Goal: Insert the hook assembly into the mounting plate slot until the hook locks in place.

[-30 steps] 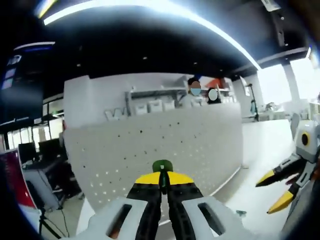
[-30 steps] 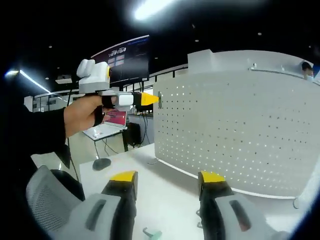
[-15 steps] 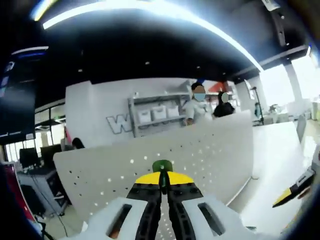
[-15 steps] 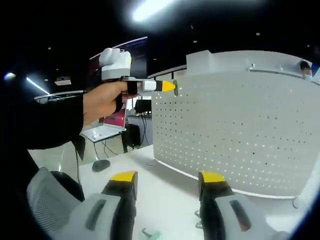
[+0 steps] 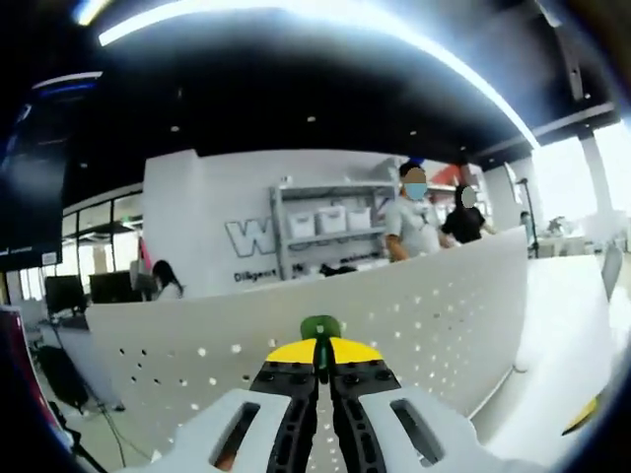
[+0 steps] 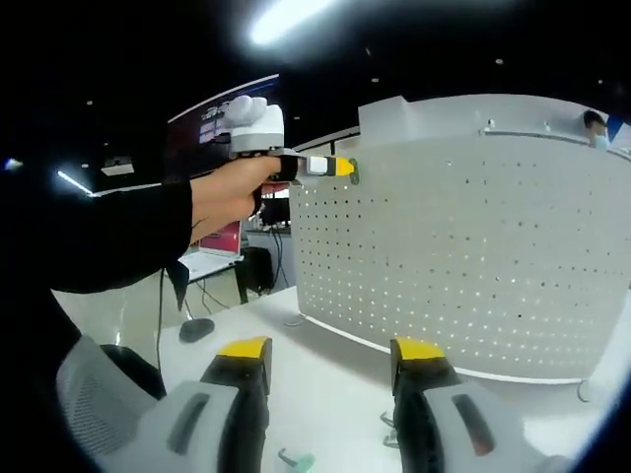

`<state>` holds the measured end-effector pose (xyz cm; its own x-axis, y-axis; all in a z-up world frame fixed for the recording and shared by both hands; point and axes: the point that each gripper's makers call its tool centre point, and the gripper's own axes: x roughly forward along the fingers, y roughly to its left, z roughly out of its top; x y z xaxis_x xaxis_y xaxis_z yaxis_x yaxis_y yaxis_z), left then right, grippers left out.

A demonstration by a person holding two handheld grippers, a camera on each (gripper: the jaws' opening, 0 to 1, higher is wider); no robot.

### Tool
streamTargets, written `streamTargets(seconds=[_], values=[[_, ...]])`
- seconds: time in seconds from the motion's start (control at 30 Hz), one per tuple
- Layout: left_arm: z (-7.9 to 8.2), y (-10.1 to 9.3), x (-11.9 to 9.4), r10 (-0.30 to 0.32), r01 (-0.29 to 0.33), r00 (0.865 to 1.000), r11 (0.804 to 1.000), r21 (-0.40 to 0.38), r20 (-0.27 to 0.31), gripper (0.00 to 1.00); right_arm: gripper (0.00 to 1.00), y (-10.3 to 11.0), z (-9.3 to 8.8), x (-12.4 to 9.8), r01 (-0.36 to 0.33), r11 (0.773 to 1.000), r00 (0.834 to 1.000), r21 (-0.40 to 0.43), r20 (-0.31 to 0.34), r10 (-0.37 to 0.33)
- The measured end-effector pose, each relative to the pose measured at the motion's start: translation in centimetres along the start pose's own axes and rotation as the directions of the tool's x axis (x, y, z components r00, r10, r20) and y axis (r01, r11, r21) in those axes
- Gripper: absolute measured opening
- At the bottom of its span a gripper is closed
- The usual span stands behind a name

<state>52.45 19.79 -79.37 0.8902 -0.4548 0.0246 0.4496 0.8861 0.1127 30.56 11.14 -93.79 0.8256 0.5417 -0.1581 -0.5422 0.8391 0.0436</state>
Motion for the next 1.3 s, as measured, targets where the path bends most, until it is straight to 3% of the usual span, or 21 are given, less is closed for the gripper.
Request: streamTargets(seconds=[0.83,1.2,1.3], values=[[-0.7,0.6,0.2,0.079,-0.078,0.997,0.996,0.039,-0.021,0.03,0.45,1.0,0.0,0.2,-0.048,0.999,0.999,0.025,0.001,0.048],[-0.7,0.3,0.5,0.141,-0.138,0.99,0.974,0.18,-0.006,0.03,0.45,1.2,-0.1,0.2,-0.067,0.997,0.998,0.04,0.0,0.067],[-0.6,0.2,0.5,0.163,-0.155,0.987,0.95,0.271,-0.008,0.04,0.44,1.2,-0.1,0.2,-0.071,0.997,0.997,0.041,0.0,0.071]])
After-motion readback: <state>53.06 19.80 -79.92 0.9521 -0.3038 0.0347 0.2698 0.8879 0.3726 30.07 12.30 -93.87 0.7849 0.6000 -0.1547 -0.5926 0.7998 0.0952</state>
